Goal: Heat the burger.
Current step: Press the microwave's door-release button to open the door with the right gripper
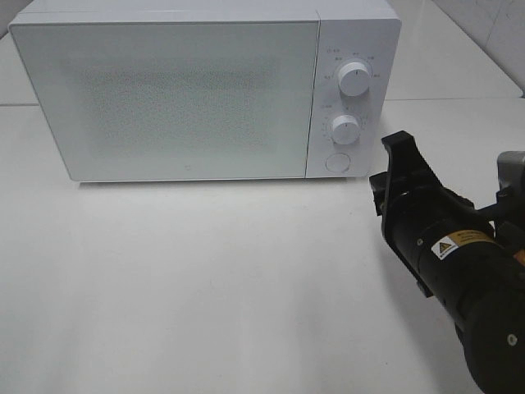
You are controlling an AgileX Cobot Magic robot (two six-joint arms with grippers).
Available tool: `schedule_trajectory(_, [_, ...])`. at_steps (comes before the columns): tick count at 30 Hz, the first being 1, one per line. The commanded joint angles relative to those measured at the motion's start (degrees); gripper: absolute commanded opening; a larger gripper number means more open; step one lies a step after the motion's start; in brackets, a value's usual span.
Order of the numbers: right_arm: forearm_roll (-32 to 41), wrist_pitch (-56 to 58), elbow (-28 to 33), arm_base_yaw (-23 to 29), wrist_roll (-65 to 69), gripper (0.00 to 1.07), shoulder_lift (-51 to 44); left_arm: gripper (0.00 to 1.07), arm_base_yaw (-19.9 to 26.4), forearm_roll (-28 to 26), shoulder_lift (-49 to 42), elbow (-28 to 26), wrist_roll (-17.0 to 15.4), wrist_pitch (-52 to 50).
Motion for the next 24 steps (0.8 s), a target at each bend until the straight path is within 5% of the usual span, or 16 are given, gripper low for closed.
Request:
schedule_trajectory(1, [-1.26, 3.15, -0.52, 0.29, 10.60, 0.05, 0.06, 1.00, 0.17, -0.23, -0.86, 0.11, 0.00, -0.06])
schedule_trajectory(24, [-3.55, 3.84, -0.52, 0.06, 19.37, 0.00, 3.09, 1.00, 0.17, -0.23, -0.86, 0.11, 0.00, -0.06])
